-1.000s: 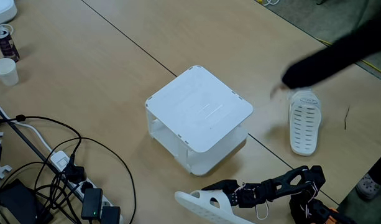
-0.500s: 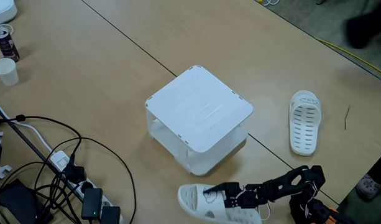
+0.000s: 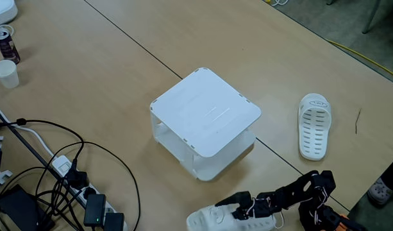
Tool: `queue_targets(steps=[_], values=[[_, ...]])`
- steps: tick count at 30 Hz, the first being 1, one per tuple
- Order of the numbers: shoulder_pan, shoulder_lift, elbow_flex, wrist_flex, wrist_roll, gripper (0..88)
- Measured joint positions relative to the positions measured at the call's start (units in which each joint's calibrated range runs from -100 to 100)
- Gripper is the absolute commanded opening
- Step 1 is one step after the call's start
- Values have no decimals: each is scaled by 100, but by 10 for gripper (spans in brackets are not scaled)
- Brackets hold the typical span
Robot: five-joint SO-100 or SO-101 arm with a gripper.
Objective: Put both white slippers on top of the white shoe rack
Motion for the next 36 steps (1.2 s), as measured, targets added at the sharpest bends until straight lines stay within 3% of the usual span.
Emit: queue_targets(steps=[4, 9, 13, 17, 26, 36], values=[[412, -41, 243, 232, 806, 185], [801, -132, 440, 266, 1209, 179], [1176, -140, 683, 283, 1272, 147], [1423, -140, 746, 309, 1277, 8], [1790, -165, 854, 635, 1277, 8], [1273, -1485, 889, 635, 1277, 8]])
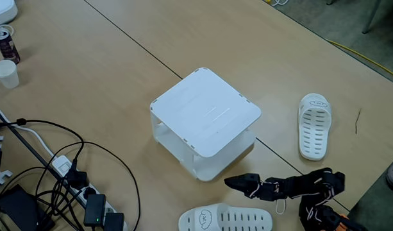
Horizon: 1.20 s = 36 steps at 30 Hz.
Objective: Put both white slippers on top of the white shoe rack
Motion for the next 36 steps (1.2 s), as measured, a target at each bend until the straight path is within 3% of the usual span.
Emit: queue_targets(steps=[15, 36], values=[[-2532, -841, 1006, 86, 0, 8], [-2757, 1212, 970, 369, 0, 8]])
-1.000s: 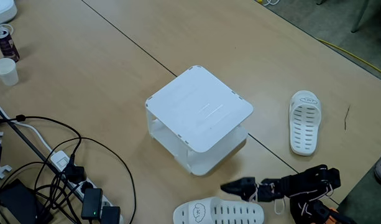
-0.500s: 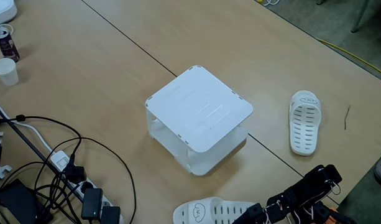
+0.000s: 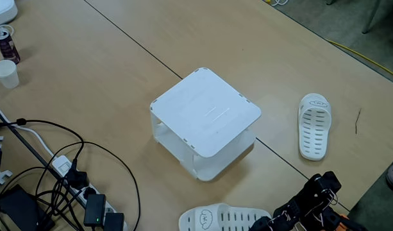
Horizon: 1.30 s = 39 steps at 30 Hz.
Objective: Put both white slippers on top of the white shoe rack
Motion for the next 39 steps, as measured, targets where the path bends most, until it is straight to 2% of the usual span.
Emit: queue_targets(steps=[6, 17, 27, 39], values=[[157, 214, -63, -9, 0, 8], [1670, 297, -54, -9, 0, 8], [2697, 297, -638, -9, 0, 8], [2772, 305, -1833, -9, 0, 13]])
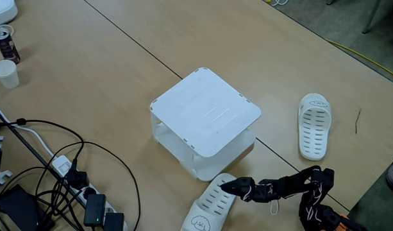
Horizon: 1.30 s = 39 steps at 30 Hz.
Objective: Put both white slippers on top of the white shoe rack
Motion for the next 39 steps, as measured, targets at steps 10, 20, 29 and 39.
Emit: queue_targets(steps=[10, 20, 29, 39], values=[[-749, 495, -1447, 9, 0, 54], [-1386, 1641, -2965, 9, 0, 53], [-1356, 2755, -4510, 189, 0, 37], [-1303, 2796, -4699, 1931, 0, 8]])
